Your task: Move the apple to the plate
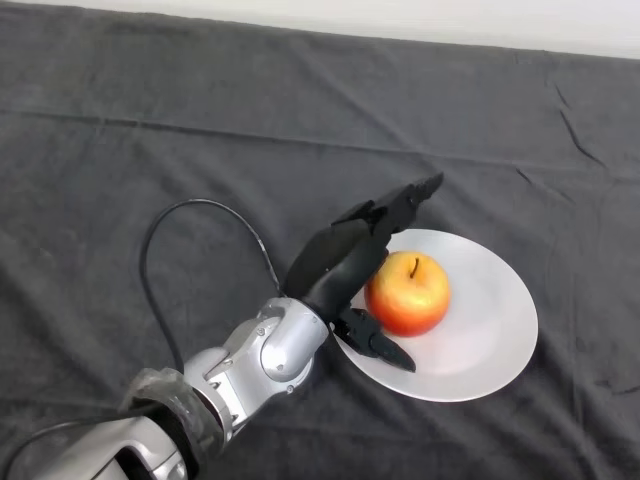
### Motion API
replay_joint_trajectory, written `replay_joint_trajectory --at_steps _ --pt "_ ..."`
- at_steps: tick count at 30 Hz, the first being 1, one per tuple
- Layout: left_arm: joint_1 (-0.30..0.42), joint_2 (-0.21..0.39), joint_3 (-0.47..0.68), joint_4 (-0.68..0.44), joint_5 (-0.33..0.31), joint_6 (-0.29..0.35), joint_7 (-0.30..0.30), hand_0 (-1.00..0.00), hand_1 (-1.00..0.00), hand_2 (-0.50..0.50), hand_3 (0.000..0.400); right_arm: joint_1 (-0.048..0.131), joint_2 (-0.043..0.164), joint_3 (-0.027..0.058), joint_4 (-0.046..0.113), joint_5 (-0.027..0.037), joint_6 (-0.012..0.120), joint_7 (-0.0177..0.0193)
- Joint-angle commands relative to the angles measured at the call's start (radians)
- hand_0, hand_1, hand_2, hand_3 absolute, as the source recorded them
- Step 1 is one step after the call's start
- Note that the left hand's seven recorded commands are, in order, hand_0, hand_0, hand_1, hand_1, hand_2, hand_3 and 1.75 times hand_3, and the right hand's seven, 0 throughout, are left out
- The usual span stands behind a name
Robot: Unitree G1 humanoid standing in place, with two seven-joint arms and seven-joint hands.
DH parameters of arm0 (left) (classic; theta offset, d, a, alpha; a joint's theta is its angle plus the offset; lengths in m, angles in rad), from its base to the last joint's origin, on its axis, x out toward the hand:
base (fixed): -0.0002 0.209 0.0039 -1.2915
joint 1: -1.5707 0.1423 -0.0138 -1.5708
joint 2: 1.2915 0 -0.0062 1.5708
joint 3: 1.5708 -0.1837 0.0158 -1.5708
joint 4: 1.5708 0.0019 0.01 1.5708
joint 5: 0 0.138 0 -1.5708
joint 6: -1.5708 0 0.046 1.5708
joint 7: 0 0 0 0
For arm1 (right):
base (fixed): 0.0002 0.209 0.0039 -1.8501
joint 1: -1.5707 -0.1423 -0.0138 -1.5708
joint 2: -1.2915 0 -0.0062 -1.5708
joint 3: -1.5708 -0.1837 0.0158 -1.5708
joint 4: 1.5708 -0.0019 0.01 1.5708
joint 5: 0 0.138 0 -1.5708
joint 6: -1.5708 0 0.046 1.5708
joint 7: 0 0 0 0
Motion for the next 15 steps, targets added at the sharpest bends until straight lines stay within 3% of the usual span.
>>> replay_joint_trajectory --at_steps 1,15 --pt "-0.074 0.021 0.039 -0.015 -0.023 -0.023 -0.006 0.0 0.0 0.0 0.0 0.13 0.129 -0.0103 0.058 0.0063 0.021 0.0003" --pt "0.006 0.159 0.242 -0.123 -0.088 -0.084 0.059 0.0 0.0 0.0 0.0 0.13 0.129 -0.0117 0.057 0.0043 0.022 -0.0002"
